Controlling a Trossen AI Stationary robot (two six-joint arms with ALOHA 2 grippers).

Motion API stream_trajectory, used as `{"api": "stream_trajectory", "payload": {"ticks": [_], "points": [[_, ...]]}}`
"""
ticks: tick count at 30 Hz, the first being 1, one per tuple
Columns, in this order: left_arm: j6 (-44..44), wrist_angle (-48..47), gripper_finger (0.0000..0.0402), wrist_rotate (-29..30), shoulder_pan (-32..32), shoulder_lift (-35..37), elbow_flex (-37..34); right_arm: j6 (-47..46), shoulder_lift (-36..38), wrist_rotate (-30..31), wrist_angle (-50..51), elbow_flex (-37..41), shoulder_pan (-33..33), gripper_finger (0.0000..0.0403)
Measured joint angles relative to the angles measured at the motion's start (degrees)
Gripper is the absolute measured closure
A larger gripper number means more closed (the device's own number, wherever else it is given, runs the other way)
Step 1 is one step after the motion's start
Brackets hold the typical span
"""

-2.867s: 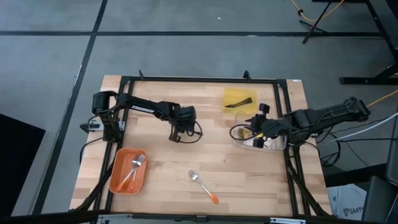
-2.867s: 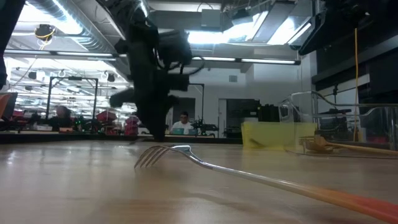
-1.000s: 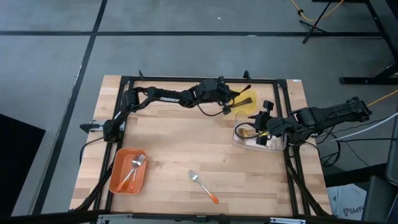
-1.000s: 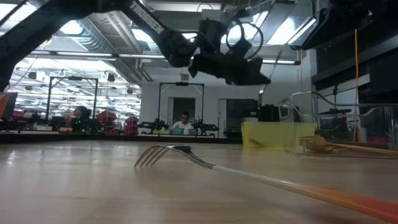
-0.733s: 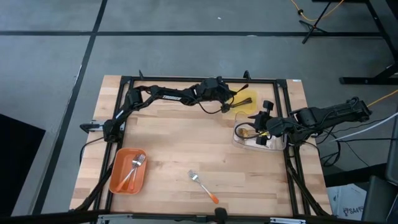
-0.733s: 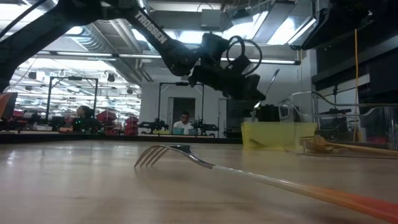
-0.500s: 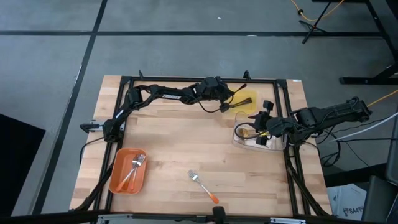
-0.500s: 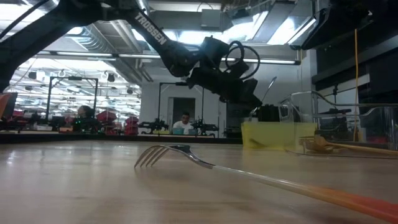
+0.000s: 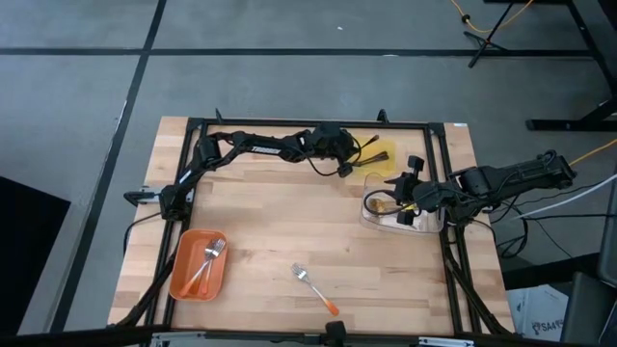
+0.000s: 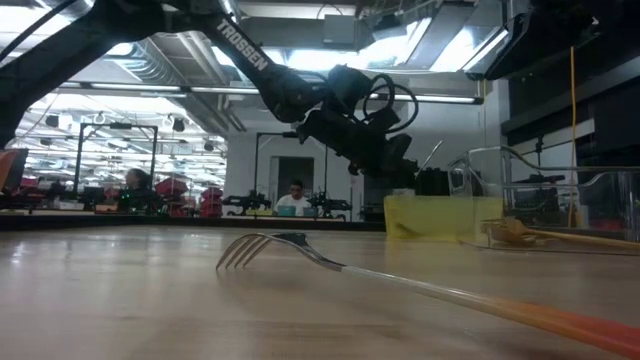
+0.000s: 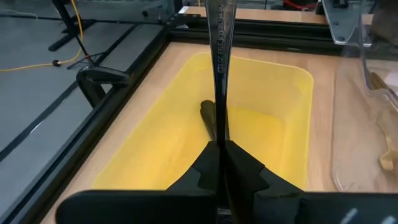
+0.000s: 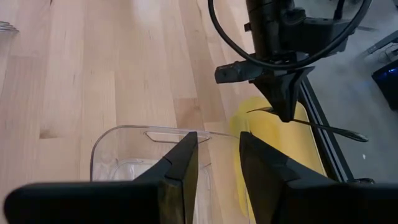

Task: Sort silverware by color (type)
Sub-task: Put the black fork into the yellow bin, then put the orange fork into the orange bin

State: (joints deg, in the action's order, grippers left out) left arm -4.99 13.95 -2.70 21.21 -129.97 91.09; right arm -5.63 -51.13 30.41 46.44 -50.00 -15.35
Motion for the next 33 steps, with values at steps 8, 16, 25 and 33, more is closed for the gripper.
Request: {"api": "stream_trajectory", "payload": {"ticks": [8, 16, 25, 33], "points": [[0.0, -0.1, 0.0394, 0.0, 0.0, 0.0, 0.0, 0.0, 0.0, 0.0, 0.0, 0.0, 0.0, 0.0295], [-0.1, -0.1, 0.0363, 0.0, 0.0, 0.0, 0.0, 0.0, 0.0, 0.0, 0.0, 0.0, 0.0, 0.0295], [-0.1, 0.0, 0.0331, 0.0, 0.0, 0.0, 0.0, 0.0, 0.0, 0.0, 0.0, 0.0, 0.0, 0.0295], [-0.1, 0.0, 0.032, 0.1, 0.0, 0.0, 0.0, 0.0, 0.0, 0.0, 0.0, 0.0, 0.0, 0.0294]]}}
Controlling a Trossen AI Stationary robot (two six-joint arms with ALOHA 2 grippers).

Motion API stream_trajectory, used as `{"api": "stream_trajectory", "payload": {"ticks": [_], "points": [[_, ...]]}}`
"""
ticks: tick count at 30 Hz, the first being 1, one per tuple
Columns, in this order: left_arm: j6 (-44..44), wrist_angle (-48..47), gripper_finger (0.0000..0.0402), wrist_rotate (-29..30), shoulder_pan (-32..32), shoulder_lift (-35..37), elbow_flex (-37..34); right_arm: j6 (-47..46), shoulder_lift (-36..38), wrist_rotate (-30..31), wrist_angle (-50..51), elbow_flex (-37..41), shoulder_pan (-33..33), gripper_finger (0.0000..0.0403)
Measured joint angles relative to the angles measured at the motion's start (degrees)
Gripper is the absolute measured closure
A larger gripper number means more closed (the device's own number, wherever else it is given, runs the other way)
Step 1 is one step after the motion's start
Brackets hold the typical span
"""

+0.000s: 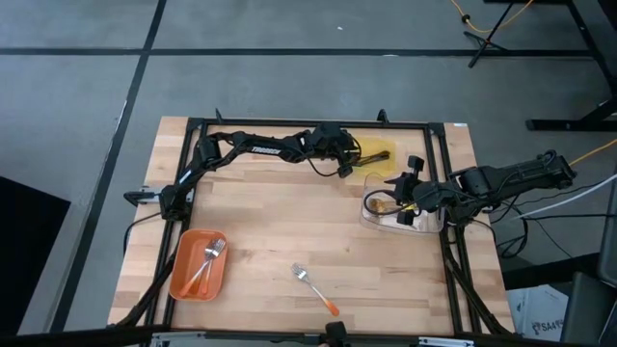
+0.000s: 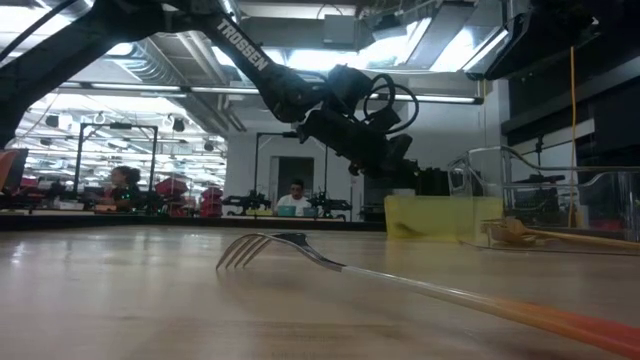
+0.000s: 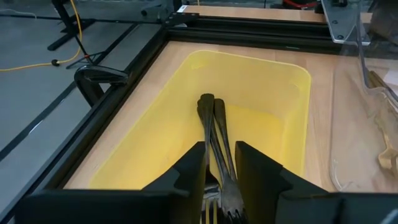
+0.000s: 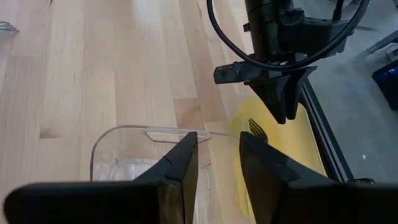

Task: Sort silverware by color (type)
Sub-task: Put the orange fork into the orange bin

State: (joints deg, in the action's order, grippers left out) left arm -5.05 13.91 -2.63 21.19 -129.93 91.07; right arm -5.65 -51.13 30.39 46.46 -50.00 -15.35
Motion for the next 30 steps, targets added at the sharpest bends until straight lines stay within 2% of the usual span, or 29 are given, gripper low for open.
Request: {"api": "stream_trajectory", "payload": {"ticks": [13, 23, 30], "points": [[0.1, 0.4, 0.0319, 0.3, -1.4, 0.0, 0.0, 0.0, 0.0, 0.0, 0.0, 0.0, 0.0, 0.0294], [3.4, 2.8, 0.0319, -0.2, -5.9, 0.7, 0.0, 0.0, 0.0, 0.0, 0.0, 0.0, 0.0, 0.0294], [6.4, 1.0, 0.0319, -7.6, -9.7, 3.7, 0.0, -0.5, 0.0, 0.0, 0.1, 0.0, 0.0, 0.0295]]}}
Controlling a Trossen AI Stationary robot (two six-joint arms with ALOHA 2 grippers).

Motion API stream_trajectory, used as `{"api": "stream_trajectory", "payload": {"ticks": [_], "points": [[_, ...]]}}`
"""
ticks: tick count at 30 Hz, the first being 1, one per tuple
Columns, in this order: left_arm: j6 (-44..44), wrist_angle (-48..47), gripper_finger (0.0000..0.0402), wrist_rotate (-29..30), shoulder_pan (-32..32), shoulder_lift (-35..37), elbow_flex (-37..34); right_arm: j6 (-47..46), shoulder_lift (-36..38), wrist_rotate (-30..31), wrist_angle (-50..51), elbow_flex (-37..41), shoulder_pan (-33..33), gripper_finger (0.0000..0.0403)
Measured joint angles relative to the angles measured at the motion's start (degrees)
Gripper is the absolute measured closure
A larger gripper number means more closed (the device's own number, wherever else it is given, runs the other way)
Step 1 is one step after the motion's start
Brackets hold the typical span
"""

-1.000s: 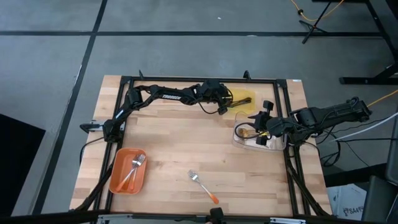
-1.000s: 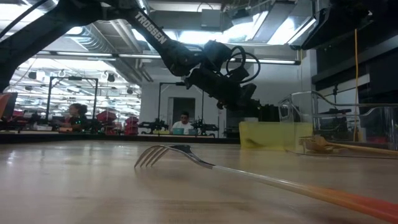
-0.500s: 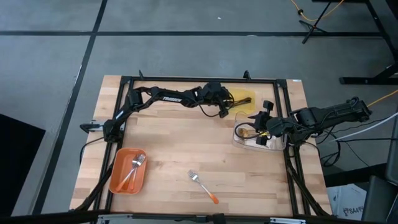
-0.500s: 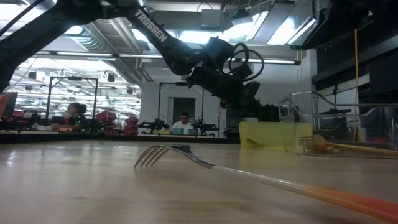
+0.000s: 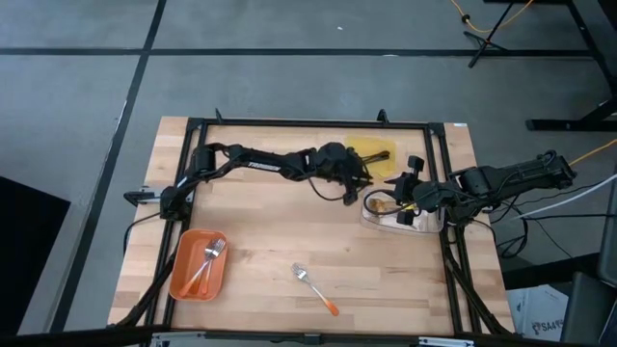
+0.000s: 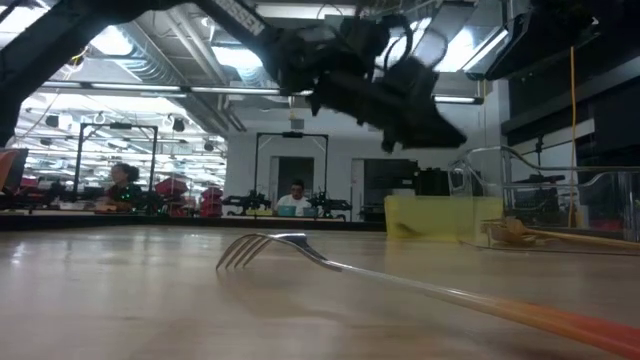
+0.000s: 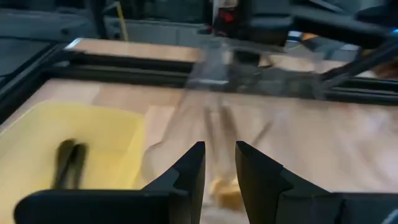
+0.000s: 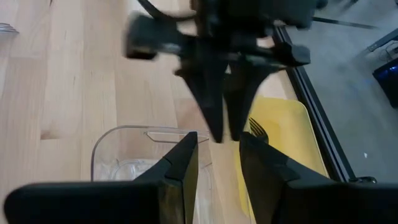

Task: Sort silverware by color (type)
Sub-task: Put the orange fork into the orange bin

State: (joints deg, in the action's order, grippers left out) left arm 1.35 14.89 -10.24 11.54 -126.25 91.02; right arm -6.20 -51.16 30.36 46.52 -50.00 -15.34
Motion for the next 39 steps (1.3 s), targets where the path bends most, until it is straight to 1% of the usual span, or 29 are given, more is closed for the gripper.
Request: {"api": "stream_trajectory", "payload": {"ticks": [9, 18, 20, 23, 29, 31, 39], "points": [[-0.4, -2.0, 0.0319, 0.5, -1.8, 5.2, 0.1, 0.0, 0.0, -0.3, 0.0, 0.0, 0.0, 0.0295], [-0.4, -8.4, 0.0319, -1.0, -3.2, 10.2, 0.1, 0.0, -0.1, -2.1, 0.0, 0.0, 0.0, 0.0295], [-0.4, -9.2, 0.0319, -1.3, -3.8, 10.3, 0.1, 0.1, -0.1, -2.9, -0.1, 0.0, 0.0, 0.0295], [-0.3, -13.1, 0.0319, -1.4, -4.8, 11.0, 0.0, 0.1, -0.1, -4.4, 0.0, 0.0, 0.0, 0.0295], [-0.2, -24.1, 0.0319, -1.5, -7.7, 12.0, 0.0, -0.5, -0.1, -11.9, 0.0, 0.0, 0.0, 0.0294], [-0.2, -27.2, 0.0319, -1.5, -9.2, 12.0, 0.0, -1.4, -0.1, -13.5, 0.1, 0.0, 0.0, 0.0295], [-3.1, -36.2, 0.0319, -1.4, -16.8, 12.0, 0.0, -2.8, -0.1, -13.5, 0.0, 0.0, 0.0, 0.0294]]}}
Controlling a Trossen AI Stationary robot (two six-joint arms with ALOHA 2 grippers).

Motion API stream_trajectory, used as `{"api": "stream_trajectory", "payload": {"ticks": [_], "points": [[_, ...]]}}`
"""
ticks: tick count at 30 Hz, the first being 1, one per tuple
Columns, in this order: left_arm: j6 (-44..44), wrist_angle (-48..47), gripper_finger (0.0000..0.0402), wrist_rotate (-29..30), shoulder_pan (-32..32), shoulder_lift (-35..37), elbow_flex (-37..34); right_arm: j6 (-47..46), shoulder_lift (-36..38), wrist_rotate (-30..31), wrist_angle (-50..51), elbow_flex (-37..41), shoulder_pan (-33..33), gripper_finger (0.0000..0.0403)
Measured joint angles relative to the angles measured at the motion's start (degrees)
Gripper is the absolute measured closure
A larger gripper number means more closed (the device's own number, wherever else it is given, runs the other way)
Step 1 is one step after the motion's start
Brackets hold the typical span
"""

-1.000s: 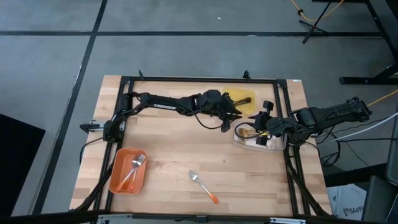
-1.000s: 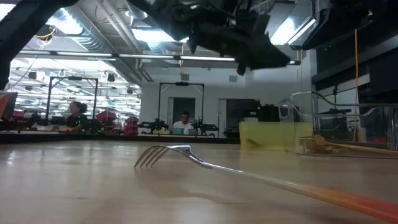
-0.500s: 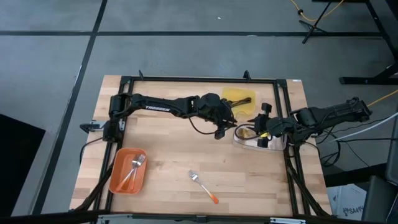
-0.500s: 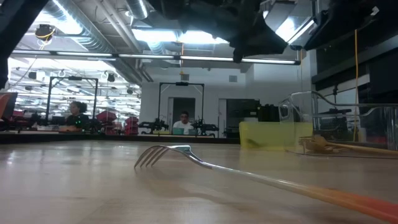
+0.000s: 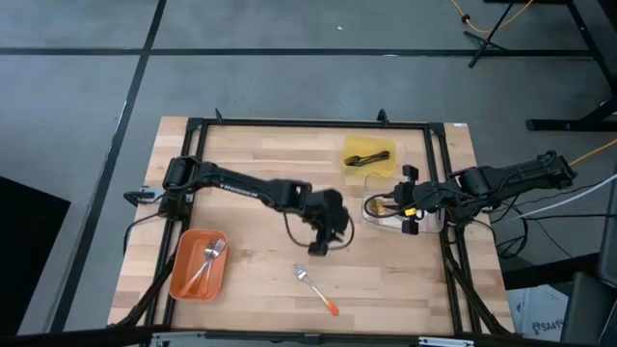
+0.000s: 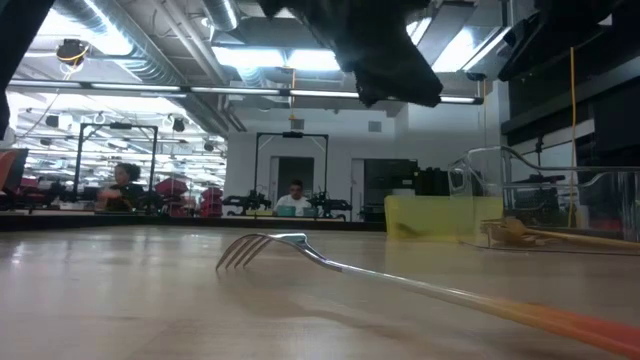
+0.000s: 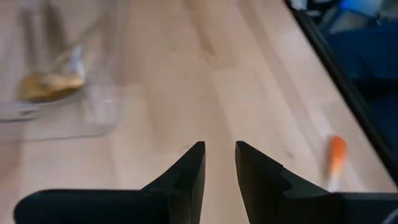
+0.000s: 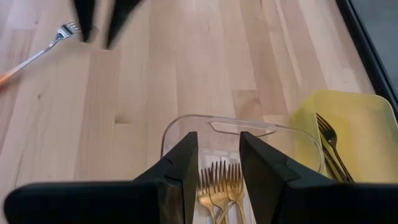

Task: Sort silverware by color (type)
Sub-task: Put the orange fork into the orange bin

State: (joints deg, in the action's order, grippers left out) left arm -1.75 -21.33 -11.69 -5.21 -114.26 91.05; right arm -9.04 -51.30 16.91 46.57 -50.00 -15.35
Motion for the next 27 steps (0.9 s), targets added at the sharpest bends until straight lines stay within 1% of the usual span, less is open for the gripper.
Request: {"api": "stream_trajectory", "payload": {"ticks": [7, 14, 19, 23, 27], "points": [[-0.5, -3.7, 0.0319, 0.7, -7.0, 0.0, 0.0, -0.1, 0.0, 0.0, -0.1, 0.0, 0.0, 0.0294], [-0.4, -7.5, 0.0319, 2.3, -11.7, 0.0, 0.0, -0.1, 0.0, 0.1, -0.1, 0.0, 0.0, 0.0294], [-0.5, -8.0, 0.0319, 2.4, -14.2, 0.0, 0.0, -0.1, 0.0, 0.0, -0.1, 0.0, 0.0, 0.0294], [-0.6, -9.1, 0.0319, 3.9, -15.3, -0.1, 0.0, -0.1, 0.0, 0.0, -0.1, 0.0, 0.0, 0.0294], [-3.3, -10.9, 0.0319, 4.3, -16.2, -0.8, 0.0, -0.1, 0.0, 0.0, -0.1, 0.0, 0.0, 0.0294]]}}
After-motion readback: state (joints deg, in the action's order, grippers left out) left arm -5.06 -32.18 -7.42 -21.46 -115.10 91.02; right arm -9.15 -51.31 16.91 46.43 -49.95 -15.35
